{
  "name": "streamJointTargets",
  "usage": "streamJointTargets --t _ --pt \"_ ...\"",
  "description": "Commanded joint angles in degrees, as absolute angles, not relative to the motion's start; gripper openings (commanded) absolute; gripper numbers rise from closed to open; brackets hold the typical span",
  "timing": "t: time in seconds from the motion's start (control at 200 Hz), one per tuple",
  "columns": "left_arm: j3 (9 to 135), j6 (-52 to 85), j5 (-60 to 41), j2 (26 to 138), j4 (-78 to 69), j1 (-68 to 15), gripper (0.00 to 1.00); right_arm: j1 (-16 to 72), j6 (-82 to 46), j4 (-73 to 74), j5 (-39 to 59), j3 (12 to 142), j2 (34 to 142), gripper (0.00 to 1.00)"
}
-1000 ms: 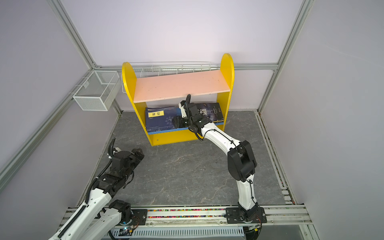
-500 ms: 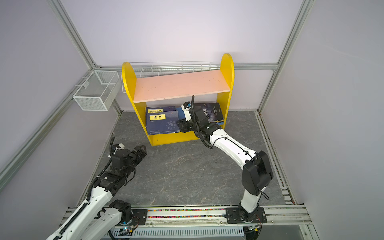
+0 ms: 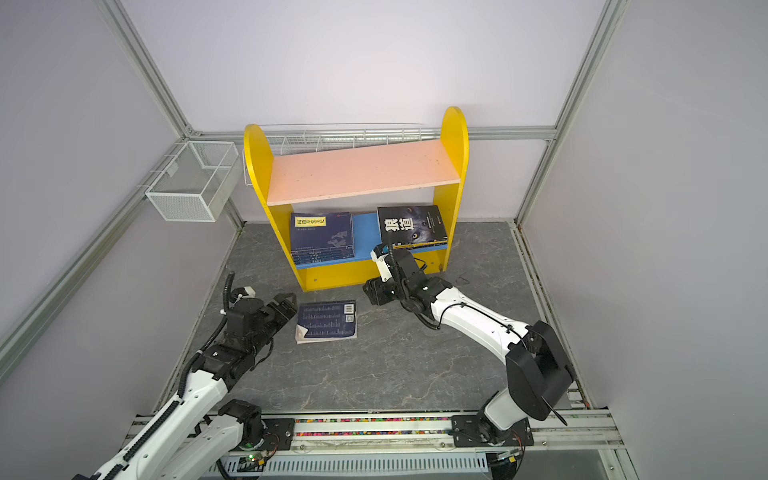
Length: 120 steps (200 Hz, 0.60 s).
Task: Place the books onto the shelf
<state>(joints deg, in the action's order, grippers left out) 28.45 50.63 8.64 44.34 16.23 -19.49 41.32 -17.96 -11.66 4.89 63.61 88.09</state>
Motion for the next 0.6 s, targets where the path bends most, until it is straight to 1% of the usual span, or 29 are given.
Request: streamJointTargets --t 0.0,0.17,0.33,0.525,0.595 --pt "27.77 48.32 8.09 43.78 17.39 -19.11 0.90 41.01 -19.78 -10.41 9.19 60.75 87.28 0.64" --pt "29.27 45.19 8.03 46.96 18.85 -19.16 0.90 41.61 -17.07 -13.56 12.12 61.88 90.28 0.65" --pt "31.79 41.31 7.69 56.31 23.95 -19.08 0.88 44.12 -14.96 -14.69 13.71 63.60 96.13 0.64" --pt "35.18 37.82 3.46 69.89 25.80 -19.09 0.83 46.10 -16.41 -13.35 14.32 66.20 104.22 0.64" --pt "35.50 36.90 2.85 73.45 24.68 -19.12 0.78 45.92 -16.59 -14.30 14.45 68.45 107.04 0.64"
